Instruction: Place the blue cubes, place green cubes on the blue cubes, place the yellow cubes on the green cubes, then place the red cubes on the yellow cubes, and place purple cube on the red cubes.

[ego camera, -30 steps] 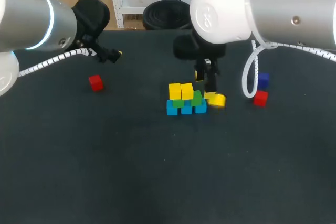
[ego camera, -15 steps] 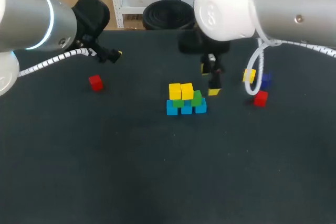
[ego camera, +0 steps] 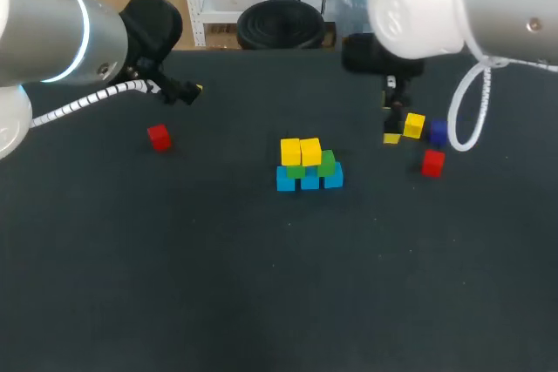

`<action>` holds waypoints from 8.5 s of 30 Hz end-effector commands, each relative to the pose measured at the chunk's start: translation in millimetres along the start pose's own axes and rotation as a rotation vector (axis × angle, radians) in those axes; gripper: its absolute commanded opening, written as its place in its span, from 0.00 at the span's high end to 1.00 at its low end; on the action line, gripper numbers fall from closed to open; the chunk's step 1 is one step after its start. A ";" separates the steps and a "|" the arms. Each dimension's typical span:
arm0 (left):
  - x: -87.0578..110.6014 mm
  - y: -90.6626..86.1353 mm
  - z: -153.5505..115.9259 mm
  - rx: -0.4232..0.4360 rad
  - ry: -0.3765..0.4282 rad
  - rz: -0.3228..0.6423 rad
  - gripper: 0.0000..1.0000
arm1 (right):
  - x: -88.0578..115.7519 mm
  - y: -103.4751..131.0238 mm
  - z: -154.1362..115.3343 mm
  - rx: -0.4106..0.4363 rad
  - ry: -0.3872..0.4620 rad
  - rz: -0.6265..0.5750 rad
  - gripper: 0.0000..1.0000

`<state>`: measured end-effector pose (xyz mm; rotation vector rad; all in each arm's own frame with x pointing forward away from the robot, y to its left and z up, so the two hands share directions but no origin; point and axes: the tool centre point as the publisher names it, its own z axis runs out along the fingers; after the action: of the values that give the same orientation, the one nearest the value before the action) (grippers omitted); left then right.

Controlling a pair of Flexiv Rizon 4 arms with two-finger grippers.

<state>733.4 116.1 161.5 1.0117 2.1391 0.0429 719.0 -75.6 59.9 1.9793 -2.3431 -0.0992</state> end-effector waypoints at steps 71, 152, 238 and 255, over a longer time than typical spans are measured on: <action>0.4 1.0 0.1 0.003 -0.002 0.001 0.00 | -6.8 -7.2 -1.9 0.041 0.018 -0.114 1.00; 0.4 1.0 0.1 0.003 -0.002 0.001 0.00 | -92.3 58.5 11.5 0.014 0.026 -0.228 1.00; 0.4 1.0 0.1 0.003 -0.002 0.001 0.00 | 9.8 25.5 4.2 0.027 0.038 0.041 0.00; 0.4 1.0 0.1 0.003 -0.002 0.001 0.00 | 61.7 19.2 33.0 -0.018 0.050 0.159 0.00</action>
<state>733.4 116.1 161.5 1.0117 2.1391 0.0429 692.0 -129.6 28.8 1.7531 -2.4368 -0.0619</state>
